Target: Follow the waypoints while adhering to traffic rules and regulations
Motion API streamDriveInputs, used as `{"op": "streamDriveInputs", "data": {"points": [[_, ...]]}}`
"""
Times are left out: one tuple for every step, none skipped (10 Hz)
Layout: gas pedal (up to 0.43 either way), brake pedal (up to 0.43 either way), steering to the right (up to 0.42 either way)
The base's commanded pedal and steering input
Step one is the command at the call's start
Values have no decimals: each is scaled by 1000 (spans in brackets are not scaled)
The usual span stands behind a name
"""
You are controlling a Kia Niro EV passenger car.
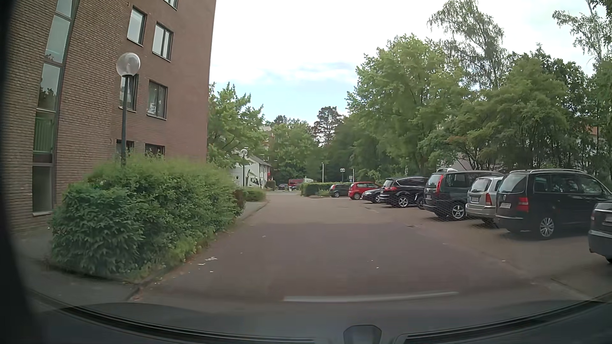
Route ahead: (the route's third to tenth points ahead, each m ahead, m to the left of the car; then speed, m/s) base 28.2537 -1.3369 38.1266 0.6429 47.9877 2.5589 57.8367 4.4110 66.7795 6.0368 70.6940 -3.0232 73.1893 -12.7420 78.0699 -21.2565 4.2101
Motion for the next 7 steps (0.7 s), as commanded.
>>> {"op": "streamDriveInputs", "data": {"points": [[98,6,-1],[98,6,-5],[98,6,-6],[98,6,-6],[98,6,-7],[98,6,-9],[98,6,-11]]}}
